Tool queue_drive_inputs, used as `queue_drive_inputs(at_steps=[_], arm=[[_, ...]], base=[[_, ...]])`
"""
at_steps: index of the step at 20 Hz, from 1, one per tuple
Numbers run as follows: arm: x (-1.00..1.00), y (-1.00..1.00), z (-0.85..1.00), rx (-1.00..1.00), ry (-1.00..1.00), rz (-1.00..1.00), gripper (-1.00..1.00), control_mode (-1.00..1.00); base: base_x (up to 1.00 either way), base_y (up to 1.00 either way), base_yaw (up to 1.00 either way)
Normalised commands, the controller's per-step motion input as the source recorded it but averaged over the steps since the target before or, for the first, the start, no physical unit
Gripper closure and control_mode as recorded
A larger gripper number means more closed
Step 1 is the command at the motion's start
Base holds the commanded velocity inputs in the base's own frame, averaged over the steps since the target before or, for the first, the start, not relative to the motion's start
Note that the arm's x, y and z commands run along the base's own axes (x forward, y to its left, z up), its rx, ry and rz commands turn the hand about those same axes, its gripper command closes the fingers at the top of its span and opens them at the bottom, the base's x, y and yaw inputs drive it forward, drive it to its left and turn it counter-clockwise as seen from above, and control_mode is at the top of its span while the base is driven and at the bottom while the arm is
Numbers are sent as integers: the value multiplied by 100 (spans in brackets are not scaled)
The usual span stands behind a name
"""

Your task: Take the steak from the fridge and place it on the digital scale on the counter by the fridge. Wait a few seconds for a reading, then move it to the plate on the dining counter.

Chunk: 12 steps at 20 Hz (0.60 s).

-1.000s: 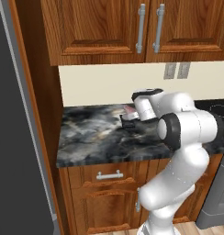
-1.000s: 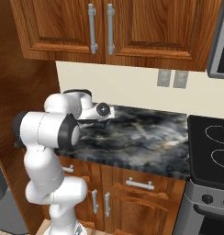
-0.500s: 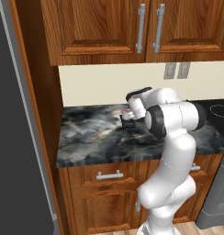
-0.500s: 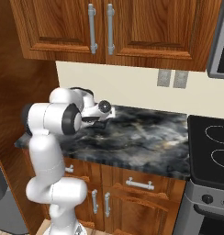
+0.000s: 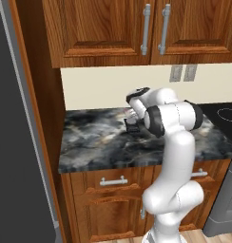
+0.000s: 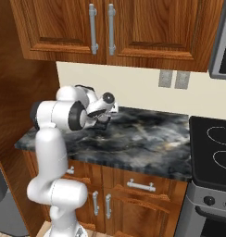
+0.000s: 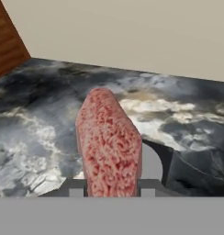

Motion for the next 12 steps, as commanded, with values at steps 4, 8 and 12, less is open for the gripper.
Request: queue_drive_inputs(at_steps=[4, 8, 12], arm=[[18, 0, -14, -1, 0, 0, 100, -100], [1, 0, -19, -3, 0, 0, 100, -100], [0, 0, -15, -4, -1, 0, 100, -100]], base=[[0, 0, 0], [0, 0, 0], [0, 0, 0]])
